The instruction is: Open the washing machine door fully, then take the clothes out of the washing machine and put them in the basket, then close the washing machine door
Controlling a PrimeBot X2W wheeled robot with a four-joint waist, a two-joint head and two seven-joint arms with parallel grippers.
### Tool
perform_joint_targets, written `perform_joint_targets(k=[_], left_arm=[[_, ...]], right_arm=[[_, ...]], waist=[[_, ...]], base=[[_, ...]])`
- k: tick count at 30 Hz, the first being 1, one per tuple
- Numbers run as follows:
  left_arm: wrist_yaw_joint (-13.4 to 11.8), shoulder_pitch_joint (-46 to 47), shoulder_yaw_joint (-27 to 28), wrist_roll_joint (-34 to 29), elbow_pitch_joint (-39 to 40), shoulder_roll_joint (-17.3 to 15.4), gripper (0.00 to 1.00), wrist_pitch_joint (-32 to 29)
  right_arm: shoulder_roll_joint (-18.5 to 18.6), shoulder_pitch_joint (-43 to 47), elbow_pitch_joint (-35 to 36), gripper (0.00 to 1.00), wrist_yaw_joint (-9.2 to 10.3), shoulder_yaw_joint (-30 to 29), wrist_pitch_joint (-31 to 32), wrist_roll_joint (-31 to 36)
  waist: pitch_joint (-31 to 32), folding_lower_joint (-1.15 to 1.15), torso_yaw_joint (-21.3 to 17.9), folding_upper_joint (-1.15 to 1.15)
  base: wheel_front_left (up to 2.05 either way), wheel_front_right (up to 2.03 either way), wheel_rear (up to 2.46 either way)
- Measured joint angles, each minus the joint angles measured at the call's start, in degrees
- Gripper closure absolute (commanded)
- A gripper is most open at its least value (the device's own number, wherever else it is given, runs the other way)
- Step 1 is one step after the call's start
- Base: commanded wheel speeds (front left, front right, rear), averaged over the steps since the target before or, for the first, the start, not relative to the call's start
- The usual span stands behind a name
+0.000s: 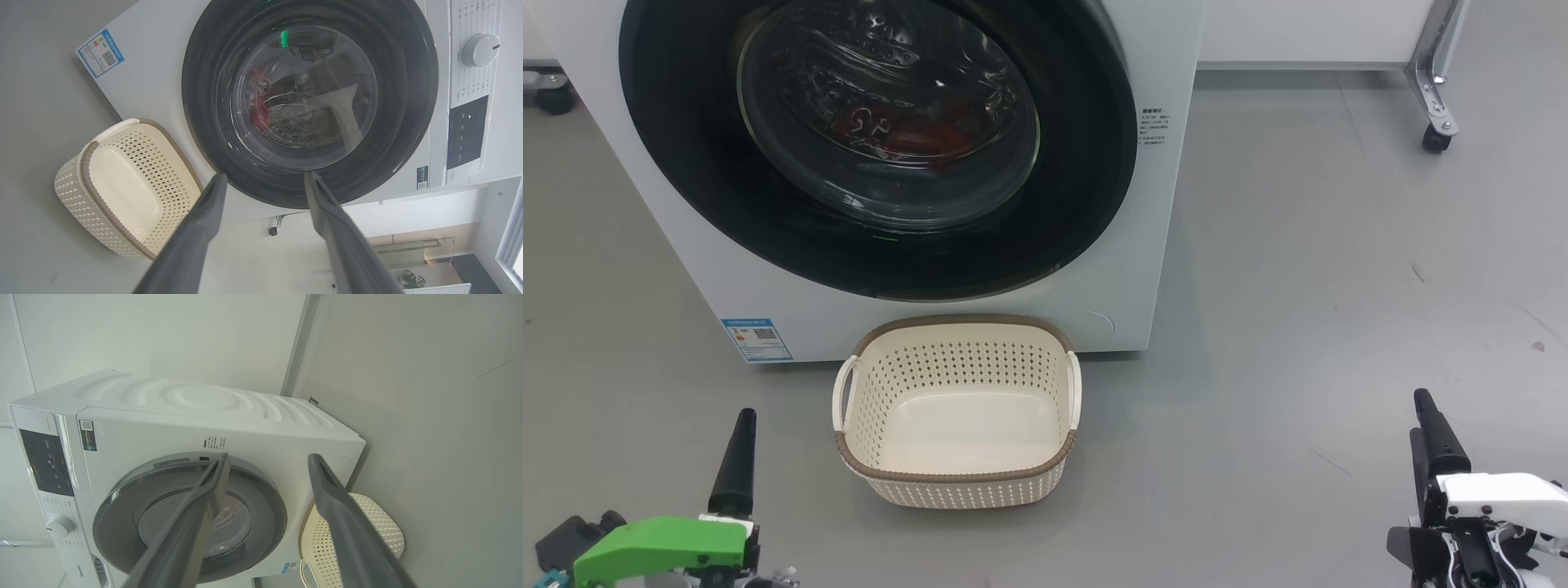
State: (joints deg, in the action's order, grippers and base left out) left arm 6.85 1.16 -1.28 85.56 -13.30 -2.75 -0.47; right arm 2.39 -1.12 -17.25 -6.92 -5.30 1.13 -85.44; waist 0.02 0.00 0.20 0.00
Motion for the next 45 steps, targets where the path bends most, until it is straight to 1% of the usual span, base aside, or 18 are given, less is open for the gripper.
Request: perform_joint_targets(k=[10,14,15,19,28,31,33,38,45], left_arm=[[0.01,0.04,-2.49,-8.92,0.11,-2.34,0.0,3.54],[0.0,0.18,-3.23,-12.1,-0.05,-2.67,0.0,4.79],[0.0,0.18,-3.23,-12.1,-0.05,-2.67,0.0,4.79],[-0.11,0.73,-4.15,-16.47,-0.13,-3.74,0.0,5.94],[-2.08,1.28,-6.62,-26.37,-0.34,-5.34,0.0,7.87],[-2.76,1.46,-7.48,-29.82,-0.34,-5.67,0.0,8.48],[-3.14,1.89,-8.25,-32.2,-0.35,-5.99,0.0,8.98],[-5.0,2.27,-9.49,-37.83,-0.43,-6.73,0.0,9.85],[-6.36,2.44,-10.77,-44.66,-0.22,-7.15,0.0,11.25]], right_arm=[[1.77,-0.51,0.09,0.0,-0.01,2.05,-2.54,6.02],[2.97,-0.94,0.12,0.0,-0.01,3.36,-3.85,9.47],[2.97,-0.94,0.12,0.0,-0.01,3.36,-3.85,9.47],[3.97,-1.14,0.1,0.0,-0.01,4.76,-5.05,13.18],[7.09,-2.19,-0.02,0.0,0.1,8.64,-7.66,24.14],[8.18,-2.32,-0.14,0.0,0.62,10.03,-8.49,28.18],[8.56,-2.51,-0.2,0.0,1.35,10.67,-9.04,30.3],[9.33,-3.29,-0.34,0.0,2.55,12.29,-10.13,35.68],[10.94,-3.71,-0.57,0.0,5.0,15.73,-11.6,44.4]], waist=[[0.11,0.0,0.0,0.0],[0.14,0.0,-0.03,0.0],[0.14,0.0,-0.03,0.0],[0.15,0.0,-0.08,0.0],[0.2,0.0,-0.21,0.0],[0.22,0.0,-0.24,0.0],[0.24,0.0,-0.27,0.0],[0.28,0.0,-0.36,0.0],[0.34,0.0,-0.54,0.0]], base=[[0.0,0.0,0.0],[0.0,0.0,0.0],[0.0,0.0,0.0],[0.0,0.0,0.0],[0.0,0.0,0.0],[0.0,0.0,0.0],[0.0,0.0,0.0],[0.0,0.0,0.0],[0.0,0.0,0.0]])
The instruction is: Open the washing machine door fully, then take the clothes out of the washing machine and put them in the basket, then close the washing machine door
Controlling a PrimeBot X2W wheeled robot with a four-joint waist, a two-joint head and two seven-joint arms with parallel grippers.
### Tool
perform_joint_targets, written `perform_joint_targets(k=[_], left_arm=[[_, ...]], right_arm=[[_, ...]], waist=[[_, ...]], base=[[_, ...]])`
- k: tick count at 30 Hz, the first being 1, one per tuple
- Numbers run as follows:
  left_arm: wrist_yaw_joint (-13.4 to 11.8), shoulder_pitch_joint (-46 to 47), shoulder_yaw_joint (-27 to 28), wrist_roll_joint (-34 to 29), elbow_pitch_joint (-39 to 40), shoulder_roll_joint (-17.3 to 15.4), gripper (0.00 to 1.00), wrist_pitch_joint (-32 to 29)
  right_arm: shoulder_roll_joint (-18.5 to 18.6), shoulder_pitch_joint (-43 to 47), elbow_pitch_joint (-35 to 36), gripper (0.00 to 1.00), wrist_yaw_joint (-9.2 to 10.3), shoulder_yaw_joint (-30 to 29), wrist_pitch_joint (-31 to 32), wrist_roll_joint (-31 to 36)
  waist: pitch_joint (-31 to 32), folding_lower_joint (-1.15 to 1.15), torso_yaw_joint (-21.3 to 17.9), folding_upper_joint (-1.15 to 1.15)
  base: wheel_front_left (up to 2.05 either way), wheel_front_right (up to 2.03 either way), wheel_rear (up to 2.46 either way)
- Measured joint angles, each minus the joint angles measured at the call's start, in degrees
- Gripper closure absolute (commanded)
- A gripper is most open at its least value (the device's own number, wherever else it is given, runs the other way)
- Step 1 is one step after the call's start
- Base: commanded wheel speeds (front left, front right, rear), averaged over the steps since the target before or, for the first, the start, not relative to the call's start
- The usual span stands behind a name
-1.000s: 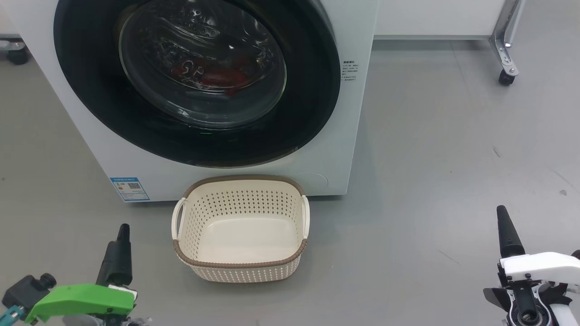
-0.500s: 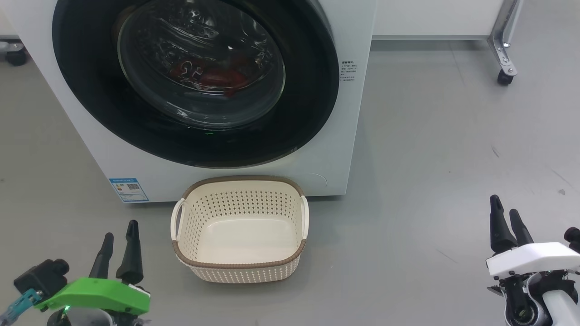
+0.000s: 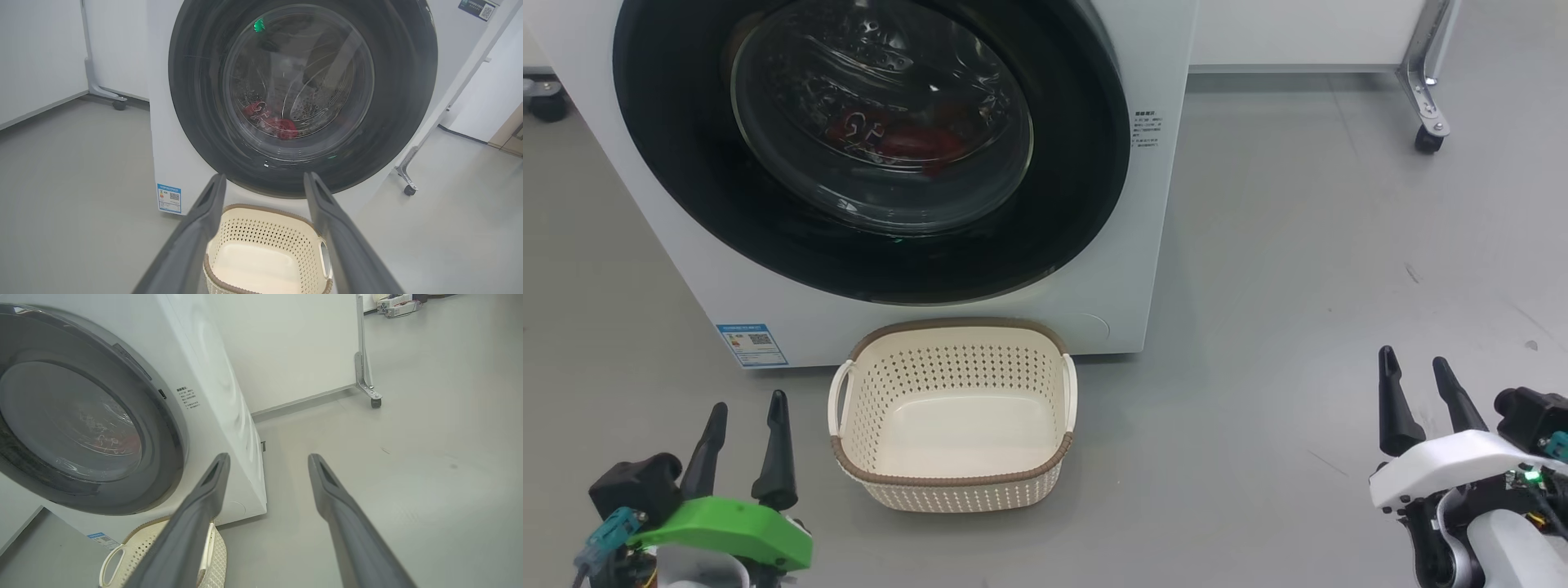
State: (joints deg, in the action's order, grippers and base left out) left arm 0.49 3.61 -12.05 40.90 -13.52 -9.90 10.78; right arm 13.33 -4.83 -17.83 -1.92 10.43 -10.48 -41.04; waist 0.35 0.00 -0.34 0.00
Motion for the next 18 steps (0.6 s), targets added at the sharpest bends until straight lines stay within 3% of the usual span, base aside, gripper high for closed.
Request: perform_joint_targets(k=[18], left_arm=[[-3.44,0.05,-2.75,-13.44,-0.24,0.02,0.0,3.5]], right_arm=[[0.49,-0.66,-1.15,0.0,3.21,5.36,-3.52,13.44]], waist=[[0.06,0.0,-0.79,0.0]], base=[[0.0,0.0,0.0]])
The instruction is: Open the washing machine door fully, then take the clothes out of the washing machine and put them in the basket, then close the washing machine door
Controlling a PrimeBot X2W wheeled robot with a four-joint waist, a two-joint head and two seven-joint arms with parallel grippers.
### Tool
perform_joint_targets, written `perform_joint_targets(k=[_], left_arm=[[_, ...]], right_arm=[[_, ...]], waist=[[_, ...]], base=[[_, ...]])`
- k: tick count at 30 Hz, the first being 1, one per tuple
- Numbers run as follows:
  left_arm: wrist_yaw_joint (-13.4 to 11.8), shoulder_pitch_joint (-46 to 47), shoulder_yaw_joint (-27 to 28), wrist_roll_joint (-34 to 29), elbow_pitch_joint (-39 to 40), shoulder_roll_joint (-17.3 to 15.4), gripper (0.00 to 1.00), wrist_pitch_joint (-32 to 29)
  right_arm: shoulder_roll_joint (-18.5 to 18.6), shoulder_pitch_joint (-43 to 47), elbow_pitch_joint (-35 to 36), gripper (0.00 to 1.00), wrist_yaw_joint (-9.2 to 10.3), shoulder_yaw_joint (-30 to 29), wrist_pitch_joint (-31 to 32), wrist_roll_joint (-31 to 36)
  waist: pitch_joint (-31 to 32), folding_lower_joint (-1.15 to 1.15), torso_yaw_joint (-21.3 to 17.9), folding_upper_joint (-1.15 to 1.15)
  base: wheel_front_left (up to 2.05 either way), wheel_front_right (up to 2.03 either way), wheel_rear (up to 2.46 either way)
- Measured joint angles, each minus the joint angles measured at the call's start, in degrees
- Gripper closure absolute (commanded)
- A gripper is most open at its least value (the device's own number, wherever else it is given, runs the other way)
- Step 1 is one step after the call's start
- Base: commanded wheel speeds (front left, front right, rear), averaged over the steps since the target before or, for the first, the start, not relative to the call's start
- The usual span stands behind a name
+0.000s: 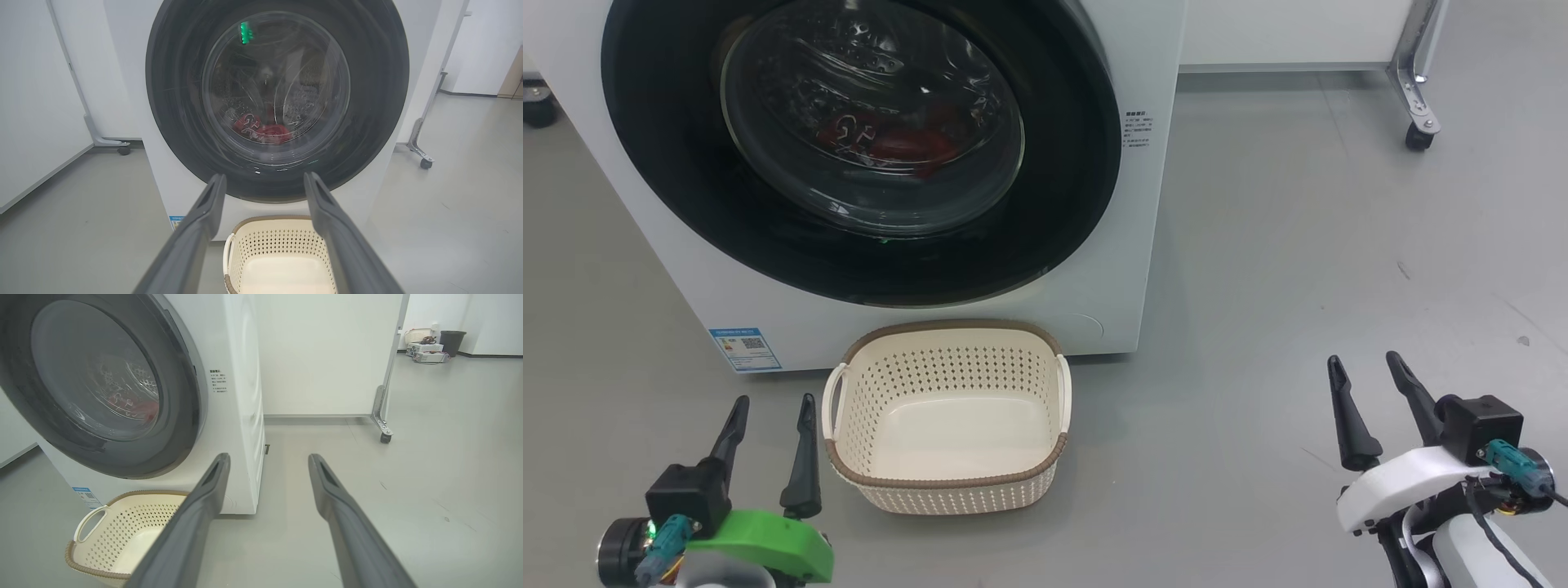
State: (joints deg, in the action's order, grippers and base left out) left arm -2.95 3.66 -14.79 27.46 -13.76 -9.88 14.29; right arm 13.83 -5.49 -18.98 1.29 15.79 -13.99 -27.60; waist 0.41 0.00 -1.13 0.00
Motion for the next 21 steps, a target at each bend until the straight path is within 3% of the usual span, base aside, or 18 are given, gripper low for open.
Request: perform_joint_targets(k=[21], left_arm=[[-0.3,-0.01,1.0,-0.86,-1.58,1.12,0.0,0.0]], right_arm=[[-0.76,-0.03,-0.65,0.0,0.81,-0.33,-0.01,0.12]], waist=[[-0.2,0.0,-0.11,0.0]], base=[[0.0,0.0,0.0]])
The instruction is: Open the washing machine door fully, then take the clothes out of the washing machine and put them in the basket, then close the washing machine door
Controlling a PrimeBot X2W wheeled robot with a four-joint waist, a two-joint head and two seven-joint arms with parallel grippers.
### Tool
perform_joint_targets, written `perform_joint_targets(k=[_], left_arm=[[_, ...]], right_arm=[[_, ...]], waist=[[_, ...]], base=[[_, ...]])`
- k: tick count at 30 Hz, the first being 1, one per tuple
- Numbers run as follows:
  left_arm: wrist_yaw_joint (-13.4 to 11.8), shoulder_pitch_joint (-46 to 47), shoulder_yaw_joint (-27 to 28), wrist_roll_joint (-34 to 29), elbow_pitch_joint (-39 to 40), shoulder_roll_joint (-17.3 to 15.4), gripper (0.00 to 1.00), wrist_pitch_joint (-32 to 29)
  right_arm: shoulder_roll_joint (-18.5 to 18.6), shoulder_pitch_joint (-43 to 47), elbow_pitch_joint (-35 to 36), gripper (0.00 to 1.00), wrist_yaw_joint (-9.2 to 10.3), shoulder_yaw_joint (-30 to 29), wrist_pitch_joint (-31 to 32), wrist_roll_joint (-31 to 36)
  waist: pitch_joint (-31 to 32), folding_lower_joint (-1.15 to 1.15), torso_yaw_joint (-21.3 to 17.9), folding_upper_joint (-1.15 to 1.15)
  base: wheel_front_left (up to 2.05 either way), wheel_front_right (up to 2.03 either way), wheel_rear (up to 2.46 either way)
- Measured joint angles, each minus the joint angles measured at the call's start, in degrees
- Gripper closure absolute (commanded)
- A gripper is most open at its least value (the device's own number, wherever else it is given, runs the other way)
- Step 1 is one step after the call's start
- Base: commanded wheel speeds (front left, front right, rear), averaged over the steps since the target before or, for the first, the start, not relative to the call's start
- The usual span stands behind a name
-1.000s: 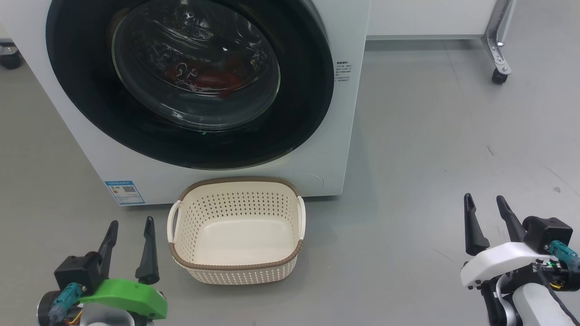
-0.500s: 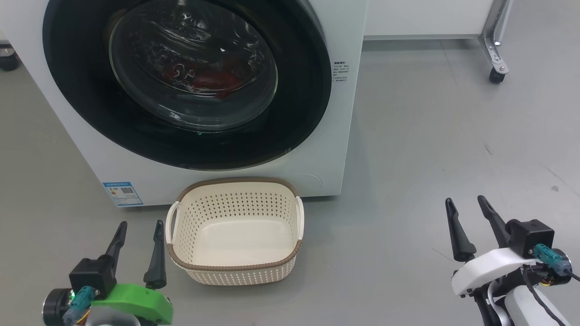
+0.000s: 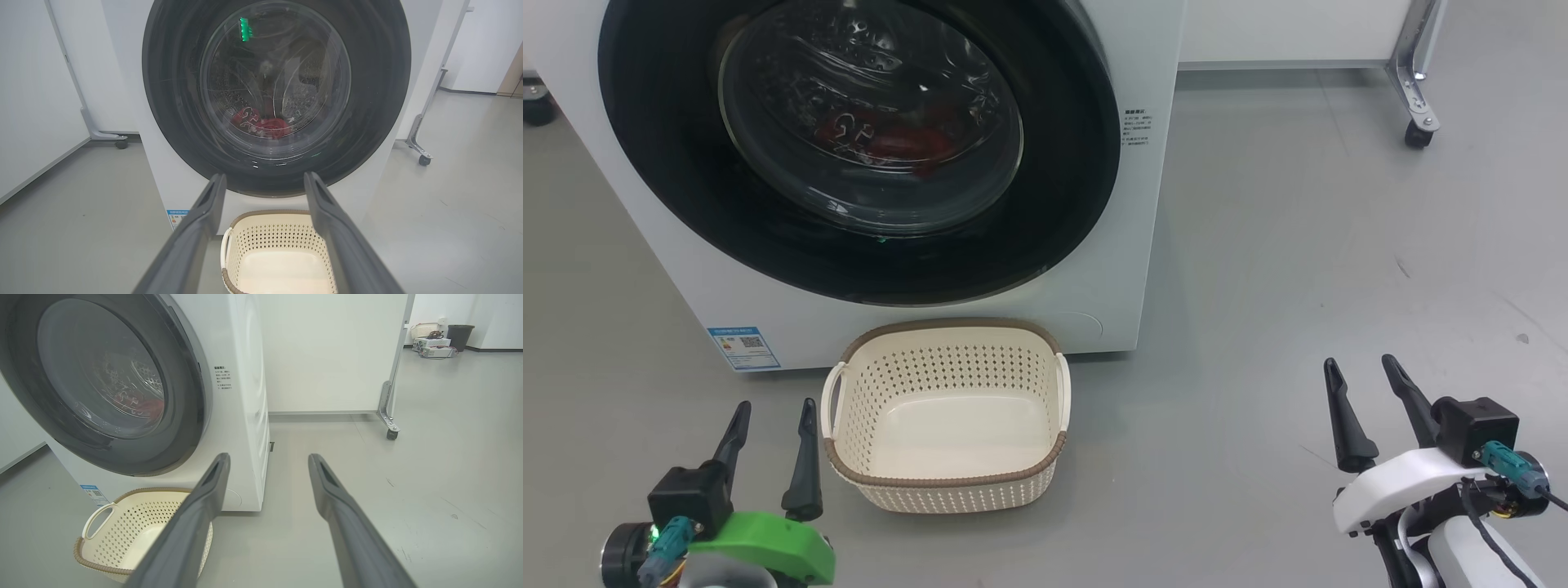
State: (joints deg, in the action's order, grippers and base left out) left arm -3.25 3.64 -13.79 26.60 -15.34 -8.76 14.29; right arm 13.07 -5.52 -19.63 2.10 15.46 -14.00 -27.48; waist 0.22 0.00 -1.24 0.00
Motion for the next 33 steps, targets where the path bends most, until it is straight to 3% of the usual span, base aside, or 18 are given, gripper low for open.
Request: perform_joint_targets(k=[5,6,7,8,25,29,33], left_arm=[[0.01,0.0,0.31,-0.19,-0.01,0.16,0.0,0.0],[0.01,0.0,0.37,-0.3,-0.01,0.21,0.0,0.0],[0.01,0.0,0.41,-0.47,-0.02,0.24,0.0,0.0],[0.01,0.0,0.43,-0.49,-0.04,0.29,0.0,0.0],[0.58,0.02,0.73,-1.18,0.03,0.87,0.0,0.0],[0.8,0.37,0.7,-1.57,0.58,0.9,0.0,0.0],[1.02,1.64,0.67,-2.34,1.22,1.14,0.0,0.0]], right_arm=[[-0.26,0.0,0.0,0.0,-0.01,-0.18,0.0,0.0],[-0.27,0.0,0.0,0.16,-0.02,-0.2,0.0,0.0],[-0.29,0.0,0.01,0.76,-0.02,-0.27,0.0,0.0],[-0.29,-0.02,0.03,1.0,-0.09,-0.35,-0.01,0.0],[-0.4,-0.75,0.03,1.0,-1.64,-1.58,-0.01,-0.76],[-1.74,-1.68,0.19,1.0,-2.88,-2.9,-0.01,-4.03],[-4.27,-2.48,0.24,1.0,-5.36,-5.42,0.16,-10.56]], waist=[[-0.15,0.0,-0.07,0.0],[-0.18,0.0,-0.09,0.0],[-0.21,0.0,-0.1,0.0],[-0.23,0.0,-0.11,0.0],[-1.09,0.0,0.11,0.0],[-2.14,0.0,0.27,0.0],[-3.47,0.0,0.49,0.0]], base=[[0.0,0.0,0.0],[0.0,0.0,0.0],[0.0,0.0,0.0],[0.0,0.0,0.0],[0.0,0.0,0.0],[0.0,0.0,0.0],[0.0,0.0,0.0]])
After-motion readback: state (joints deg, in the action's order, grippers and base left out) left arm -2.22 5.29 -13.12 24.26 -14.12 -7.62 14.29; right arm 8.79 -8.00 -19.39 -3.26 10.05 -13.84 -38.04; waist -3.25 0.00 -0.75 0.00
